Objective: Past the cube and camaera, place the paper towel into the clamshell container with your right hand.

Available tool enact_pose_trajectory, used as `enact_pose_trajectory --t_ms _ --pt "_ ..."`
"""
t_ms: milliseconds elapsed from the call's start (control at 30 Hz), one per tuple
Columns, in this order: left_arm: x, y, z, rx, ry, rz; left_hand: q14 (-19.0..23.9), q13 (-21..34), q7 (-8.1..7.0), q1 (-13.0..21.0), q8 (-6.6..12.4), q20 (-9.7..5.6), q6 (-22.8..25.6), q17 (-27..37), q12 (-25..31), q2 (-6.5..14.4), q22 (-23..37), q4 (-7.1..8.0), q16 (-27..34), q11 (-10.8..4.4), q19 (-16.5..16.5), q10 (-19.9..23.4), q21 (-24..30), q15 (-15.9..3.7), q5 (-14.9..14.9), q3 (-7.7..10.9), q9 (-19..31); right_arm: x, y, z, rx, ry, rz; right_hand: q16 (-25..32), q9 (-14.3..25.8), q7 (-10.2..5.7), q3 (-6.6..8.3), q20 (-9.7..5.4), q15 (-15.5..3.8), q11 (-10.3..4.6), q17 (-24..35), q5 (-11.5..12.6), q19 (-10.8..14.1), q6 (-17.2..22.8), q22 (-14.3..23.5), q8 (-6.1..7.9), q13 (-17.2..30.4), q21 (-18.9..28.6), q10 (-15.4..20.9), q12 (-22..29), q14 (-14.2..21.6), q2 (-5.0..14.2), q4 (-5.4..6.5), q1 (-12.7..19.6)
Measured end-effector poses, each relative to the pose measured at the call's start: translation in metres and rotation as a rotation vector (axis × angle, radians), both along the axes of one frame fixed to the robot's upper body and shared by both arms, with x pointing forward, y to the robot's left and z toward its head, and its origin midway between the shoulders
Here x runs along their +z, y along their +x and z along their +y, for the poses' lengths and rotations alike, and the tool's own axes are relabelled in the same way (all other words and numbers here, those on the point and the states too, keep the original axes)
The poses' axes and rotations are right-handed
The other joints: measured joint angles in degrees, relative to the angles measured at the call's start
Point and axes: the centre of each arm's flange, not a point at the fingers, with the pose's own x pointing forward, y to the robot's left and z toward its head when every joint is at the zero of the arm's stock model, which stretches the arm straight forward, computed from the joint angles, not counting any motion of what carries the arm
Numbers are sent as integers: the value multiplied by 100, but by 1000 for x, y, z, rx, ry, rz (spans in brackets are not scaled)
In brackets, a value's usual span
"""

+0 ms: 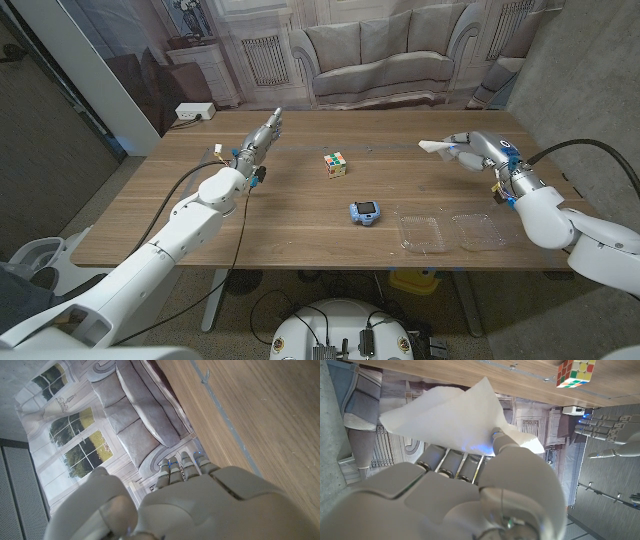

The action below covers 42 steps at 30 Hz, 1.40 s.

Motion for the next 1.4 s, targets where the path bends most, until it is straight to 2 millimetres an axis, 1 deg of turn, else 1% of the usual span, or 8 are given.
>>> enact_pose_trajectory --t_ms 100,233,333,800,900,1267,1333,1400 --pt "2 1 -1 2 3 1 0 0 0 0 0 0 0 0 0 0 0 23 0 0 0 0 0 0 0 -23 0 -2 -3 1 5 -9 -2 0 4 0 0 0 0 -19 0 0 0 0 0 0 0 0 19 0 0 0 0 0" --pt "4 2 -1 3 8 1 0 0 0 0 0 0 0 0 0 0 0 23 0 0 0 0 0 0 0 -23 0 -5 -6 2 9 -18 -3 0 4 -4 0 0 0 11 0 0 0 3 0 -1 0 0 51 0 0 0 0 0" --pt "5 3 -2 2 12 2 0 0 0 0 0 0 0 0 0 0 0 23 0 0 0 0 0 0 0 -23 0 -6 -8 3 11 -24 -5 1 3 -31 0 0 0 11 0 0 0 31 1 -6 0 0 51 -23 0 0 0 0" --pt "12 4 -5 3 30 0 0 0 0 -1 0 0 0 0 0 0 0 23 0 0 0 0 0 0 0 -23 0 -11 -20 7 19 -50 -14 1 1 -31 0 0 0 11 -1 0 1 31 1 -18 0 24 50 -24 0 0 0 0" --pt "12 4 -5 3 31 -1 0 0 0 -1 0 0 0 0 0 0 0 23 0 0 0 0 0 0 0 -23 0 -12 -23 8 21 -51 -14 1 0 -19 0 0 0 -21 -1 0 1 43 2 -19 0 24 82 -45 0 0 0 0" --pt "12 5 -5 0 32 0 0 0 0 -1 0 0 0 0 0 -1 0 23 0 0 0 0 0 0 0 -23 0 -17 -32 13 28 -57 -22 1 4 -41 0 0 0 -21 -1 0 1 85 2 -31 16 24 82 -67 0 -23 0 -23" --pt "11 5 -5 -1 32 0 0 0 0 0 0 0 0 0 0 0 0 23 0 0 0 0 0 0 0 -23 0 -18 -33 14 27 -58 -22 1 4 -40 0 0 0 -21 -10 0 1 85 2 -65 29 24 82 -67 0 -23 0 -23" --pt "9 5 -5 -3 32 2 0 0 0 15 0 0 0 0 0 15 0 23 0 0 0 0 0 0 0 -23 0 -20 -35 15 25 -59 -21 1 4 -41 0 0 0 -21 -15 0 1 85 2 -65 32 24 82 -67 0 -23 0 -23"
